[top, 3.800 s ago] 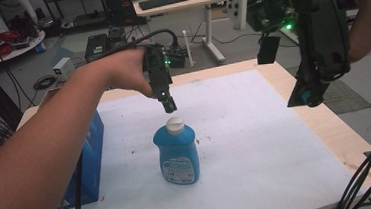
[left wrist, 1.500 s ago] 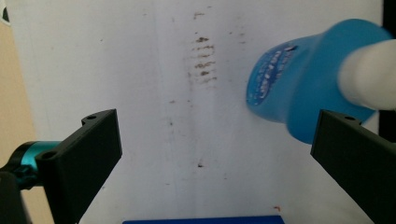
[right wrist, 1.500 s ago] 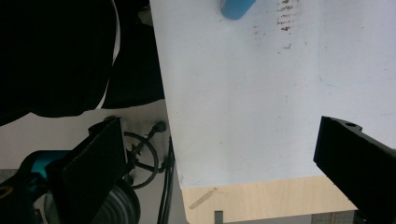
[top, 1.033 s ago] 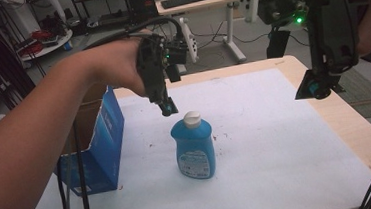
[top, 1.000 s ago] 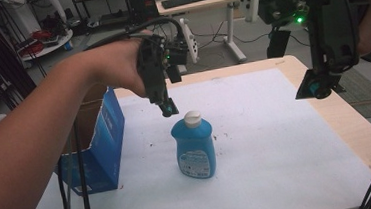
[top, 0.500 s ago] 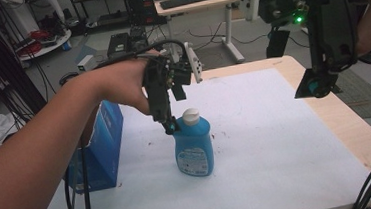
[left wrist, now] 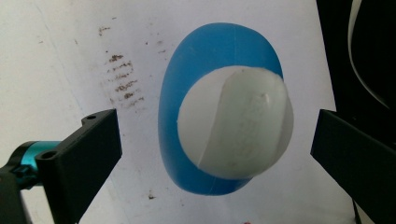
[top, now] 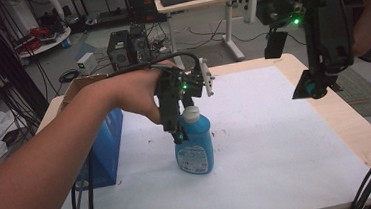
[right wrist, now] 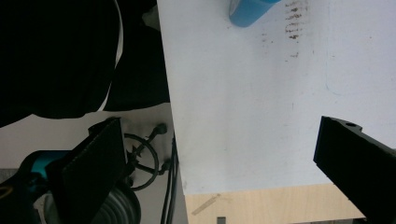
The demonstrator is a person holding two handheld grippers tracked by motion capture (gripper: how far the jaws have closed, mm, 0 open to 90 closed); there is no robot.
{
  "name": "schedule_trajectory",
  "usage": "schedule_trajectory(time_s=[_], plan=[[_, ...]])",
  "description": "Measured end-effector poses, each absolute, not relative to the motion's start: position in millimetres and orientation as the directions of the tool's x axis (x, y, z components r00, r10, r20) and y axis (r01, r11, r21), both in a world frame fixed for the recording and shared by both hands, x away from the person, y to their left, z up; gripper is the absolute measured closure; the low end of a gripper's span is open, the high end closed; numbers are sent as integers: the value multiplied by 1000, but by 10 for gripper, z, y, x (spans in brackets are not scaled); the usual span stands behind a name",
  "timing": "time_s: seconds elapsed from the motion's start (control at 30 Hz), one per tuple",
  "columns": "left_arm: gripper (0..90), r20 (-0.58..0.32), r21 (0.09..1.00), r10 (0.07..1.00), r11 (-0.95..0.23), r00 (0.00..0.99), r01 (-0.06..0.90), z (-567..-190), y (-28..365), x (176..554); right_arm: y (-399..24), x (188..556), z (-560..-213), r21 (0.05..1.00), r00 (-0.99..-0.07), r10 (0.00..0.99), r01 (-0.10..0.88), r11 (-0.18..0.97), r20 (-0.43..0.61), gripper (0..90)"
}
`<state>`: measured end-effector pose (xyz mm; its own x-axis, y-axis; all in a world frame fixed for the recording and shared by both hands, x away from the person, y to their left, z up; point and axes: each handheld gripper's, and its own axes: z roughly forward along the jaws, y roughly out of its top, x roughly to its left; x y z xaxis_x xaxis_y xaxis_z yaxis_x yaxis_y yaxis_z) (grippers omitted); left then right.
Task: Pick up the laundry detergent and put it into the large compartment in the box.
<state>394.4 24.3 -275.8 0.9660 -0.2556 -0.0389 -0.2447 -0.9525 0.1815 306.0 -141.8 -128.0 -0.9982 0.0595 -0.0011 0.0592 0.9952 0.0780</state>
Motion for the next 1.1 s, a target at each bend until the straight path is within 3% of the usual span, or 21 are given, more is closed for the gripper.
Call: schedule_trajectory(time_s=[0.63, 1.1], plan=[[18, -27, 102, -266, -960, 964, -262, -2996, 105, 3893, -1406, 3053, -1323, 80, -998, 59, 59, 995, 4, 16], [42, -21, 99, -269, -959, 963, -266, -3014, 86, 3891, -1407, 3077, -1358, 82, -998, 58, 58, 995, 9, 16]])
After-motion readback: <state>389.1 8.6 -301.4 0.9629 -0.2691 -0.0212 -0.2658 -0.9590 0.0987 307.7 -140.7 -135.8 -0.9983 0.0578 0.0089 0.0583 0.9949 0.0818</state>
